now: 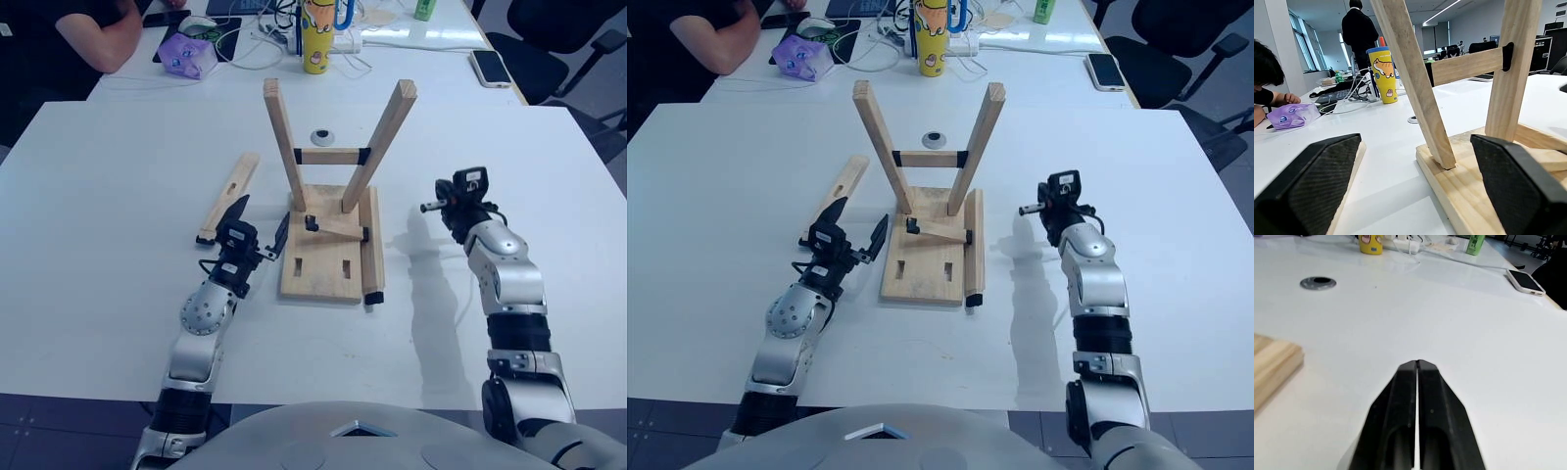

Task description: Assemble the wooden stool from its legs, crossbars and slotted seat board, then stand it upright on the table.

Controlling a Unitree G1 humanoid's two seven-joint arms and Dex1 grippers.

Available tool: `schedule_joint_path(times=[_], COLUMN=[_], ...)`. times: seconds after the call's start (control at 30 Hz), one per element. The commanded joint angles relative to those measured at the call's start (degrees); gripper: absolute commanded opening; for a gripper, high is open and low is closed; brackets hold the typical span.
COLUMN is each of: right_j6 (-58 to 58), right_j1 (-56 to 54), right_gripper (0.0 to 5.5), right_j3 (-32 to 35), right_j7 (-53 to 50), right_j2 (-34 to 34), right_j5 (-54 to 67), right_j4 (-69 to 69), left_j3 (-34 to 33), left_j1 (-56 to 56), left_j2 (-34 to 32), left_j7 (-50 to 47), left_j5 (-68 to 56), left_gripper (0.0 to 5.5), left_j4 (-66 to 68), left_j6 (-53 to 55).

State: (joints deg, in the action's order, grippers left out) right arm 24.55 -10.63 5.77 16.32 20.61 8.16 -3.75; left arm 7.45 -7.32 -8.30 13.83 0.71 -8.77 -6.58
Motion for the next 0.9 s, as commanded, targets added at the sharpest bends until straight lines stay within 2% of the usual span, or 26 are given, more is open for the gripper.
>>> schedule_joint_path(times=[0.03, 0.2, 0.4, 0.8, 0.9], right_j6=[11.96, 34.71, 55.49, 62.87, 64.18], right_j1=[5.57, 3.77, -2.98, -4.20, -5.06], right_gripper=[0.01, 0.75, 1.65, 3.20, 3.74], right_j3=[1.87, 9.00, 12.97, 12.87, 13.25], right_j7=[5.33, 3.84, 3.21, -0.13, -0.88], right_j2=[1.10, 1.03, 1.29, -3.99, -5.62], right_j5=[8.78, 21.86, 29.61, 29.87, 29.74], right_j4=[12.64, 23.69, 23.28, 24.21, 23.25], left_j3=[-0.42, -0.64, -0.78, -2.58, -2.17], left_j1=[-1.56, -3.80, -5.32, -4.87, -5.19], left_j2=[0.09, 0.72, 1.47, 1.34, 1.01], left_j7=[-1.59, -3.65, -5.38, -5.54, -4.01], left_j5=[1.12, 1.77, 2.35, 0.60, -0.59], left_gripper=[4.16, 4.16, 4.16, 4.16, 4.61], left_j4=[-0.09, -1.20, -1.58, -1.34, -1.64], left_j6=[0.57, 0.53, 0.25, -0.08, -0.97])
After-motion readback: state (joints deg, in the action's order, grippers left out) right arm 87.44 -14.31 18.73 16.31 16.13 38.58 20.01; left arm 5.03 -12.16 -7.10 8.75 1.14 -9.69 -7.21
